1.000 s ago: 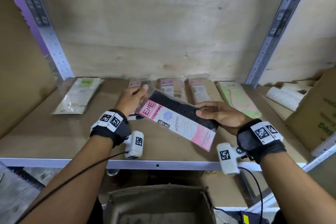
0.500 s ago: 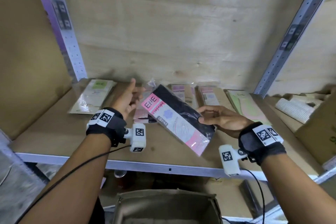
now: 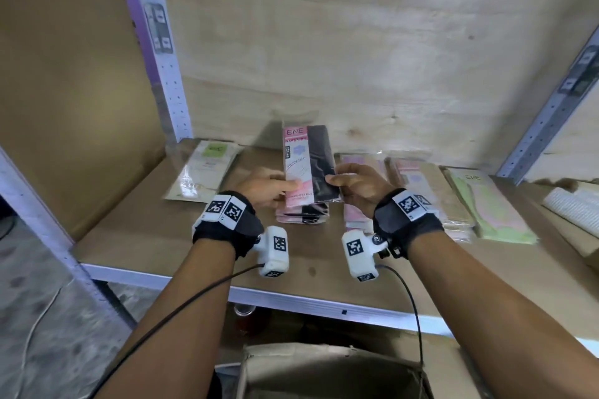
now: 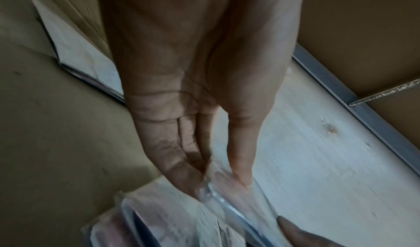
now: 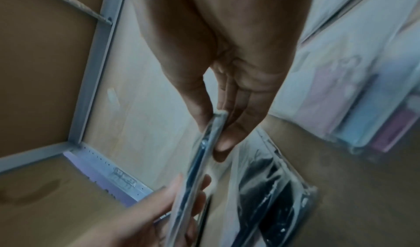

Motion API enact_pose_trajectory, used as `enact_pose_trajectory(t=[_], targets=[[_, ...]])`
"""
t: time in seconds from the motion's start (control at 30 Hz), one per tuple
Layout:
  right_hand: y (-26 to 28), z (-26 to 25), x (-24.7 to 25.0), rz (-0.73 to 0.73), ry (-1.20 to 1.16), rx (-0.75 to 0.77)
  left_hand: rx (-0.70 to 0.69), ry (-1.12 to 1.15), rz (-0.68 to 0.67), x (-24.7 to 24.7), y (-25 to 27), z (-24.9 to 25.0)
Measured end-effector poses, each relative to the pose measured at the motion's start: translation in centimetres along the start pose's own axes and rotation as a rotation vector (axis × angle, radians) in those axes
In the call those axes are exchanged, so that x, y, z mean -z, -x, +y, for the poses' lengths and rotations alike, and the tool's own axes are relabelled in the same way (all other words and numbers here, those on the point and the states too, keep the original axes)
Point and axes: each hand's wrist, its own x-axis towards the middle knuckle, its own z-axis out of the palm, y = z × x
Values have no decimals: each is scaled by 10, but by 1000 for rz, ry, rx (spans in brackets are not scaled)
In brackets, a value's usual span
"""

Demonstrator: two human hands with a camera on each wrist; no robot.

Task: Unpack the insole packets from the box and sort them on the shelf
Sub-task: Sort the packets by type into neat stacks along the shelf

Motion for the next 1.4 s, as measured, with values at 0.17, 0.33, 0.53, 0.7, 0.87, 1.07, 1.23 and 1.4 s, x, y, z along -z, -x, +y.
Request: enact_pose_trajectory(t=[0.17,0.33,0.53,0.7,0.87,1.07,1.23,1.4], targets=[[-20,4,-9,96,258,-5,-34,5,110,10,-6,0],[-35,12,-7,130,489,-66,-25,-62,156,8,-12,-5],[-32,17,-12,160,669,-65,6,-222,189,7,-24,-16],[-28,12,-16,180,761,-24,5,-270,210,6,-26,-17],[-28,12,-18,209,803,7,10,-304,208,4,-23,-15],[-25,7,-18,210,963,64,15,-296,249,20,-16,-11],[-30,-6,-30,248,927,224,-14,-363,457,67,-3,-12],[-34,-13,-74,200,844,362,57,-451,617,108,8,-17]])
